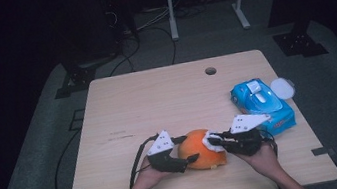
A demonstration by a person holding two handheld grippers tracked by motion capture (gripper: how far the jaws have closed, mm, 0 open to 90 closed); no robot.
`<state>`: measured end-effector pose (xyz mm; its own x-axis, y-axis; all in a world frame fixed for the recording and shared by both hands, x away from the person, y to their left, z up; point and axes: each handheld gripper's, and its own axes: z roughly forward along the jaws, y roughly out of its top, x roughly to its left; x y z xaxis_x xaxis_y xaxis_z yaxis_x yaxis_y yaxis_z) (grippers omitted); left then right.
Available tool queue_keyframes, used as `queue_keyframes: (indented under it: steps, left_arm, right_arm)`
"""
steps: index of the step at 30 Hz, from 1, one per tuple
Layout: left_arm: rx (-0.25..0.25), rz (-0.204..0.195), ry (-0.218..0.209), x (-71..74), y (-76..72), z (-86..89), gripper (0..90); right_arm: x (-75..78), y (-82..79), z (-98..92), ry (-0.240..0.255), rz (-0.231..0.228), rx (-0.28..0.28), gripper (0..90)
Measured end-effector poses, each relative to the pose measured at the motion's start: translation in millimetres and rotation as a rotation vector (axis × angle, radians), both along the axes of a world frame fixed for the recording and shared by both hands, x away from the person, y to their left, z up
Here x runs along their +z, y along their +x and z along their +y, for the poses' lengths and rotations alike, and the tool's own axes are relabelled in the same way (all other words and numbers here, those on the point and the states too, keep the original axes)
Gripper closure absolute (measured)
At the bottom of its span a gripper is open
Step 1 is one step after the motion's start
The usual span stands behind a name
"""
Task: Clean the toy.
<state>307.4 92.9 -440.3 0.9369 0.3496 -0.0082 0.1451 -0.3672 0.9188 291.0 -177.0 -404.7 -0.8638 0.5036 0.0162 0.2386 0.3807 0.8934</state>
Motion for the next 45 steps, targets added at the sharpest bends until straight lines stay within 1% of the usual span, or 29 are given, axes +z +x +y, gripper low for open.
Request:
queue_keyframes:
  steps: [1,3,5,7,8,9,10,11,12,13,15,16,17,19,20,21,22,23,24,27,29,30,32,36,37,39,43,44,45]
  left_arm:
    - [0.0,0.0,0.0,0.0,0.0,0.0,29.2]
    - [-0.019,-0.041,0.023,1.7,-5.8,-4.6,27.2]
    - [-0.018,-0.041,0.017,0.9,-4.9,-2.9,19.1]
    - [0.014,-0.002,-0.003,-1.3,-0.7,0.3,15.1]
    - [0.036,0.079,0.01,-4.6,5.8,0.8,5.8]
    - [0.024,0.101,0.001,-5.9,7.0,1.4,7.4]
    - [0.024,0.101,0.001,-5.9,7.0,1.4,13.8]
    - [0.017,0.068,0.003,-3.9,4.2,-1.0,17.4]
    - [0.017,0.068,0.003,-3.9,4.2,-1.0,21.6]
    - [0.008,0.039,0.011,-1.3,1.3,-3.9,21.6]
    - [-0.011,-0.022,0.035,3.1,-6.4,-12.2,23.6]
    - [-0.021,-0.049,0.05,4.2,-9.7,-15.2,23.6]
    - [-0.025,-0.055,0.055,3.6,-11.0,-15.1,21.1]
    - [-0.013,-0.011,0.006,1.5,-6.7,-10.7,13.4]
    - [-0.013,-0.011,0.006,1.5,-6.7,-10.7,10.3]
    - [0.015,0.051,0.001,-1.1,-0.7,-8.3,7.5]
    - [0.015,0.051,0.001,-1.1,-0.7,-8.3,7.6]
    - [0.014,0.089,0.001,-3.5,1.8,-8.0,7.6]
    - [0.01,0.084,-0.007,-4.9,1.4,-7.8,12.0]
    - [0.008,0.041,0.018,-0.8,-2.0,-10.5,22.9]
    - [-0.001,-0.014,0.043,4.8,-10.6,-19.3,25.7]
    - [-0.001,-0.014,0.043,4.8,-10.6,-19.3,25.8]
    - [-0.011,-0.057,0.083,5.2,-14.6,-21.1,26.3]
    - [-0.01,-0.043,0.06,2.5,-13.7,-18.1,27.9]
    - [-0.013,-0.046,0.061,2.6,-13.6,-18.1,27.8]
    - [-0.014,-0.058,0.06,3.5,-14.7,-21.6,26.9]
    - [-0.009,-0.077,0.088,4.9,-16.9,-27.3,22.2]
    - [-0.015,-0.095,0.102,3.9,-19.5,-28.5,22.1]
    - [-0.017,-0.097,0.106,3.9,-19.5,-27.6,22.3]
  right_arm:
    - [0.0,0.0,0.0,0.0,0.0,0.0,81.2]
    - [2.7,-3.2,9.5,0.005,-0.01,0.038,81.2]
    - [2.2,-3.6,11.0,-0.009,-0.016,0.042,81.1]
    - [0.3,-0.7,6.2,-0.004,-0.001,0.035,81.2]
    - [-0.2,1.9,-0.8,-0.02,-0.005,0.002,81.1]
    - [-0.6,3.1,-4.2,-0.021,-0.008,-0.013,81.1]
    - [-0.6,3.1,-4.2,-0.021,-0.008,-0.013,81.1]
    - [-0.4,3.0,-6.5,-0.017,-0.007,-0.027,81.3]
    - [-0.4,3.0,-6.5,-0.017,-0.007,-0.027,81.3]
    - [0.4,1.1,-4.5,-0.008,-0.015,-0.02,81.3]
    - [5.2,-6.0,11.2,0.008,-0.036,0.045,81.2]
    - [5.2,-6.0,11.2,0.008,-0.036,0.045,81.2]
    - [6.5,-8.7,18.2,-0.026,-0.053,0.063,81.2]
    - [5.1,-7.1,14.4,-0.029,-0.05,0.058,81.2]
    - [5.1,-7.1,14.4,-0.029,-0.05,0.058,81.2]
    - [4.2,-4.3,7.6,-0.017,-0.04,0.04,81.2]
    - [4.2,-4.3,7.6,-0.017,-0.04,0.04,81.2]
    - [4.5,-3.2,3.6,-0.012,-0.034,0.027,81.2]
    - [5.7,-2.6,0.2,-0.009,-0.032,0.013,81.2]
    - [7.1,-3.9,1.5,-0.012,-0.048,0.006,81.3]
    - [8.7,-10.4,14.0,-0.004,-0.06,0.043,81.2]
    - [9.0,-12.9,20.9,0.002,-0.049,0.07,81.3]
    - [8.3,-16.6,28.6,-0.033,-0.07,0.086,81.3]
    - [10.3,-14.0,20.9,-0.04,-0.076,0.063,81.3]
    - [12.2,-10.3,9.4,-0.036,-0.079,0.021,81.3]
    - [12.5,-7.9,2.4,-0.024,-0.066,-0.001,81.4]
    - [10.6,-11.9,10.4,-0.031,-0.087,0.005,81.3]
    - [8.4,-14.0,23.4,-0.04,-0.087,0.048,81.3]
    - [8.3,-14.9,27.0,-0.051,-0.089,0.057,81.3]
